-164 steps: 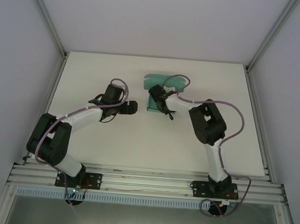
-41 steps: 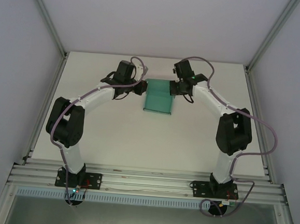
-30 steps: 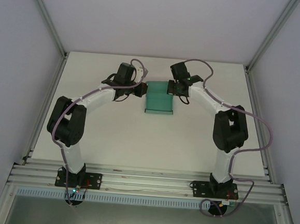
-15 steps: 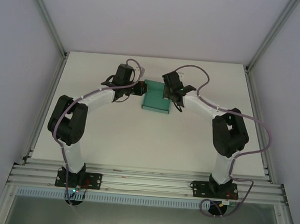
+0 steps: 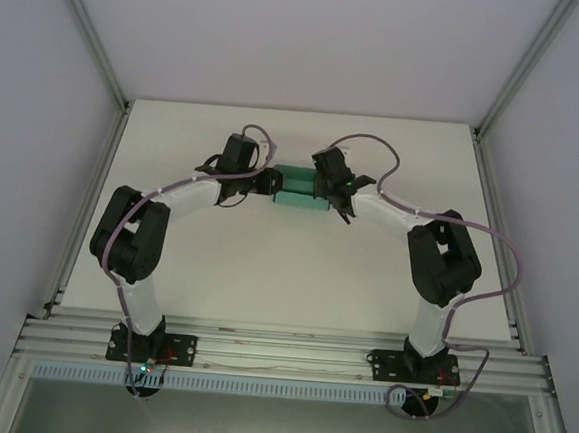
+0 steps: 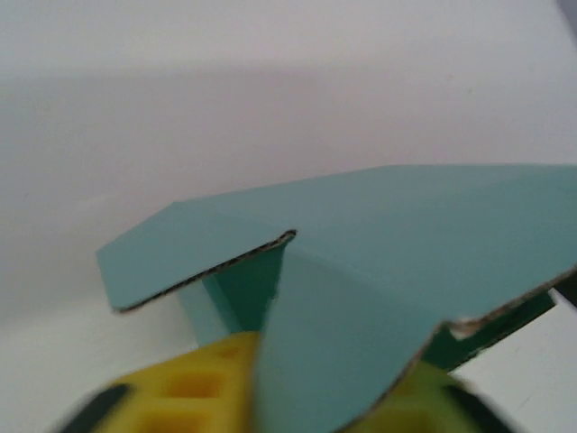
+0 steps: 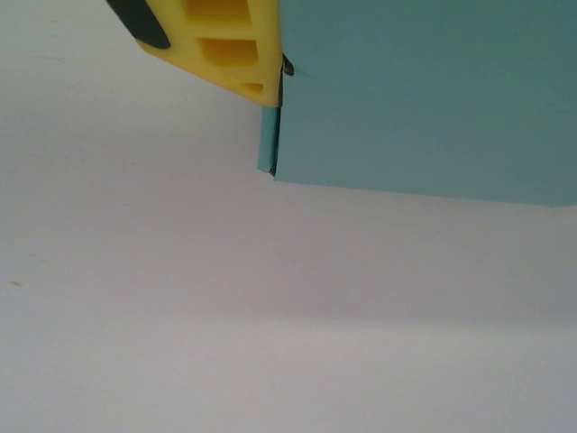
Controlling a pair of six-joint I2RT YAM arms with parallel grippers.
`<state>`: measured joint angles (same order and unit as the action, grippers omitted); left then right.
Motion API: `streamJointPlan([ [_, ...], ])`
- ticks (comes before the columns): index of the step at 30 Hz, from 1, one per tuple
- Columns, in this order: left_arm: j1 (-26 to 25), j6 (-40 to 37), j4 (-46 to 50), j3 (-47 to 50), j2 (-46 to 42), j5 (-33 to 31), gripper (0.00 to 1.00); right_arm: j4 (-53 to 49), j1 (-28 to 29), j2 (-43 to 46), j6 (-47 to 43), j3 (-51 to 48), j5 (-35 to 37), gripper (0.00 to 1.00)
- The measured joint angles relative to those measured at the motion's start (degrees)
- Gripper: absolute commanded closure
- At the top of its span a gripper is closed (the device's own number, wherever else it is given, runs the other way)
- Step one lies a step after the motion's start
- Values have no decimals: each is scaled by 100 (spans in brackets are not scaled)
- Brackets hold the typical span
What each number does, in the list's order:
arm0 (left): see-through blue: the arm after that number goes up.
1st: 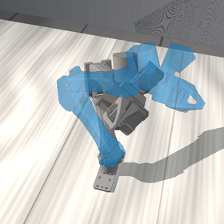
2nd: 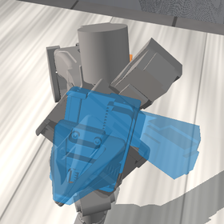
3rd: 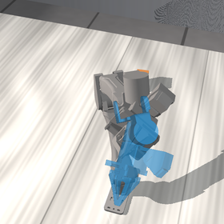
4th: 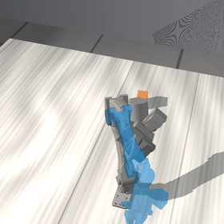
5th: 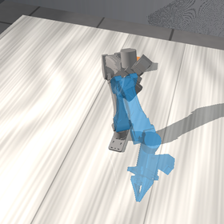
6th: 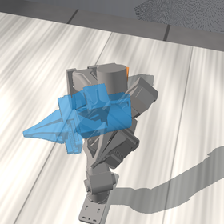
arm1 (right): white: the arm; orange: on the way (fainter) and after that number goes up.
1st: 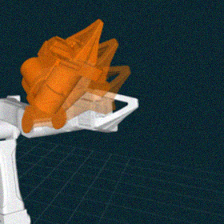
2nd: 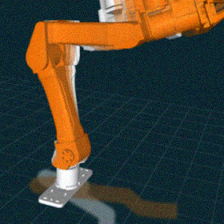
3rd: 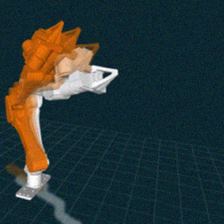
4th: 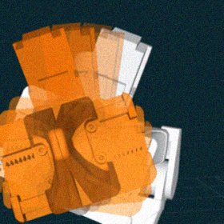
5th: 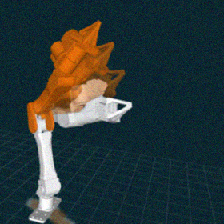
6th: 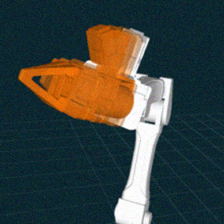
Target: Assemble paper box
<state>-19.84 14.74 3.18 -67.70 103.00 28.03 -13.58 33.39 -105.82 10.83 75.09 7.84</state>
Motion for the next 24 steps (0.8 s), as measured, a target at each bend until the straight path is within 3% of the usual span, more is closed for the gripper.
streamJointPlan([
  [4,-17,-313,391,184,-540,-328,11,-11,114,195,-254,-42,-214,100],
  [7,61,-540,540,243,-1043,-501,0,-98,131,350,-409,7,-374,100],
  [15,208,-1650,920,669,-2190,-966,0,-1462,-162,352,-918,1250,-1659,100],
  [22,457,-2347,1248,595,-2079,-1045,0,-2435,-319,13,-1510,1934,-2398,100],
  [24,487,-2424,1307,452,-1869,-1010,5,-2664,-317,-83,-1655,1937,-2490,100],
])
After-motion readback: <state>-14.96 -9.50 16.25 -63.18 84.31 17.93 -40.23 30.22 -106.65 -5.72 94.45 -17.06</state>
